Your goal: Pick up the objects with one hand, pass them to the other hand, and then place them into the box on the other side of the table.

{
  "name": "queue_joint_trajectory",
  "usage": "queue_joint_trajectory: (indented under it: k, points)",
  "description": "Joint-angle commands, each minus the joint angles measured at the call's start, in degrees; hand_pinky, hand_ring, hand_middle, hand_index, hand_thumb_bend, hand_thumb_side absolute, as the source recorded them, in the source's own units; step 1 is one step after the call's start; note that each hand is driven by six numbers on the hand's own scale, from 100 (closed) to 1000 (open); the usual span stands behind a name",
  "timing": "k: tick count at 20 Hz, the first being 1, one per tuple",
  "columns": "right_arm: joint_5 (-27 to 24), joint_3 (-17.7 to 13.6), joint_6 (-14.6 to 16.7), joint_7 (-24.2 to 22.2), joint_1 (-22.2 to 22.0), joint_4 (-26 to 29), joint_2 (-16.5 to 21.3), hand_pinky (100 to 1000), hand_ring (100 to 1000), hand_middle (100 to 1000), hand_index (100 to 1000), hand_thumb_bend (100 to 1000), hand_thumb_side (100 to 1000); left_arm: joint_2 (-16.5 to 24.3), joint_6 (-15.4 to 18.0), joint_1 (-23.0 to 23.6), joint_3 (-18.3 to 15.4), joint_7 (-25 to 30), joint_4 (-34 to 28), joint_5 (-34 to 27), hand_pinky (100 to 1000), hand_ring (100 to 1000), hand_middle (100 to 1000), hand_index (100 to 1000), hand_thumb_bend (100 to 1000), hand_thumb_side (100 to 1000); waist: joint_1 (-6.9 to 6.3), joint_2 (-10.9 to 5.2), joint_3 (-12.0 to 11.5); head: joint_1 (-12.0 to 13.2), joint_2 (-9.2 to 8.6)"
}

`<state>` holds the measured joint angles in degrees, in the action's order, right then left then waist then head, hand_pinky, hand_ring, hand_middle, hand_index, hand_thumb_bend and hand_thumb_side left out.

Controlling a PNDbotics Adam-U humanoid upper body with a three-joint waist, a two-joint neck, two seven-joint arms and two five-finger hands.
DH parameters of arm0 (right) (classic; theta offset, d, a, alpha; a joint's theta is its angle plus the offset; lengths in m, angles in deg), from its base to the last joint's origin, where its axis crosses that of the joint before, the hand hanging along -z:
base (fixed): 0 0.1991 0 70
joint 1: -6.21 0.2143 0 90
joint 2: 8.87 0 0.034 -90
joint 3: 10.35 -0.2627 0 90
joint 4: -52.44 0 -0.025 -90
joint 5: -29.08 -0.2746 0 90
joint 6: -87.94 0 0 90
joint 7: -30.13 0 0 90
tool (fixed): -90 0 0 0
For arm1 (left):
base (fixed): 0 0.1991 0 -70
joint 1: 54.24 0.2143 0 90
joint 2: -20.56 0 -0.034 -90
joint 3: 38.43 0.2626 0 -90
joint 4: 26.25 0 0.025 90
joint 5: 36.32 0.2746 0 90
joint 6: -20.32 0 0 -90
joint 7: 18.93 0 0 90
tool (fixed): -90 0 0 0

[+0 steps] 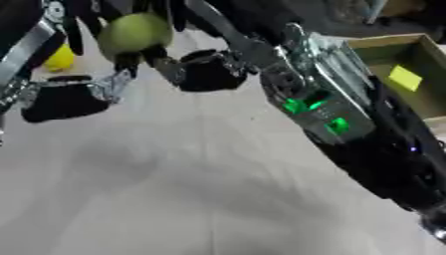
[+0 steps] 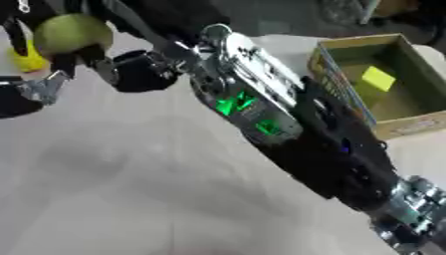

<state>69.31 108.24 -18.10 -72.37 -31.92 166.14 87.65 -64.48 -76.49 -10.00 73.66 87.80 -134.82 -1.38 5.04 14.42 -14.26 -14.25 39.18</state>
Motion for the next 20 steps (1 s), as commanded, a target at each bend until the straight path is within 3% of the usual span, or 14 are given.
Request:
queue_joint_trajectory:
  k: [1,4,11,13,17,20]
  points:
    - [-0.42,-0.91,-0.02,0.05,0.83,0.88,0.71,100,427,428,548,135,100,1.51,0.72,-0.36,-0.77,1.12,-0.15,3.18,589,706,757,841,617,250,-0.65,-1.69,0.01,-0.14,-0.67]
    - [-0.96,-0.83,-0.2,-0.01,0.67,0.88,0.88,100,427,428,548,128,100,1.62,0.67,-0.21,-1.17,0.61,-0.24,7.04,616,728,777,859,711,279,-0.63,-1.68,0.0,-0.1,-1.25]
    - [-1.61,-0.89,-0.33,0.2,0.38,0.88,1.31,100,427,427,547,124,100,1.8,0.01,0.55,-1.94,-1.77,-0.72,12.44,624,734,781,864,731,316,-0.67,-1.64,-0.03,-0.75,-5.68]
    - [-1.84,-1.05,-0.28,0.4,0.32,0.88,1.49,100,426,427,547,123,100,2.01,-0.54,1.06,-2.5,-2.99,-1.01,12.93,620,733,781,868,697,369,-0.72,-1.71,-0.05,-1.18,-6.39]
    - [-2.32,-1.9,-0.33,1.36,-0.08,0.88,2.23,100,425,426,545,118,100,3.48,-2.96,4.03,-5.42,-8.89,-2.27,11.02,577,688,742,849,514,588,-0.88,-1.74,0.03,-1.8,-6.56]
    - [-2.88,-2.89,-0.21,2.8,-0.89,0.88,3.66,100,424,426,543,111,100,6.34,-6.94,8.72,-9.92,-16.84,-4.05,6.92,541,655,712,821,411,591,-0.96,-1.67,0.12,-2.85,-5.11]
